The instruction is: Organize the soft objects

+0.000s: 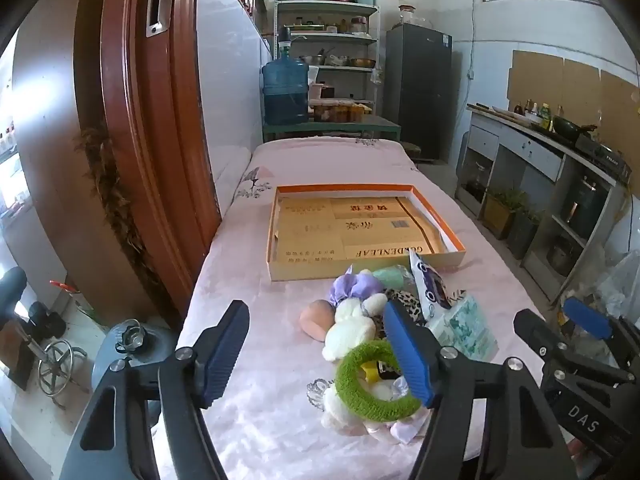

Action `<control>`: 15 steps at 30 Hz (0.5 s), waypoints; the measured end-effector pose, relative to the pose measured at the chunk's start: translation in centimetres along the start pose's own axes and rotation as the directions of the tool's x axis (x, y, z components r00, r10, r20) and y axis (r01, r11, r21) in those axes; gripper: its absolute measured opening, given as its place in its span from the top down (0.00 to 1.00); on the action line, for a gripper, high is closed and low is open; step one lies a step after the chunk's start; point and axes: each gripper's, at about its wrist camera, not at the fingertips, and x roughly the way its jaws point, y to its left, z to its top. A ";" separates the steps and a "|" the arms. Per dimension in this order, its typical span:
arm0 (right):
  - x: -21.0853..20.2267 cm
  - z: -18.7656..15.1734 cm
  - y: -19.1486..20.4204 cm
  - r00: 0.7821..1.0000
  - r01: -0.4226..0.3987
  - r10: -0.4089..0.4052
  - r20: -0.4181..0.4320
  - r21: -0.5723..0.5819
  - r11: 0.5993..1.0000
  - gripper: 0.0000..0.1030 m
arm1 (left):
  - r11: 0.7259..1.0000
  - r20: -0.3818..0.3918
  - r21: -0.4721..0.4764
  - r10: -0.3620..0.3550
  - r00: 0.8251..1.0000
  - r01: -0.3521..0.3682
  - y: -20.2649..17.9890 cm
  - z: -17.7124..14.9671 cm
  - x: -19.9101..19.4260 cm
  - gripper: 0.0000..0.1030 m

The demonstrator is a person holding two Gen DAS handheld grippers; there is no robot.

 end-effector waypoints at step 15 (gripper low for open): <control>-0.3 -0.1 0.6 1.000 0.003 -0.002 0.014 -0.030 1.000 0.25 | 1.000 -0.011 0.006 0.006 1.000 -0.006 -0.5 -1.0 0.5 0.37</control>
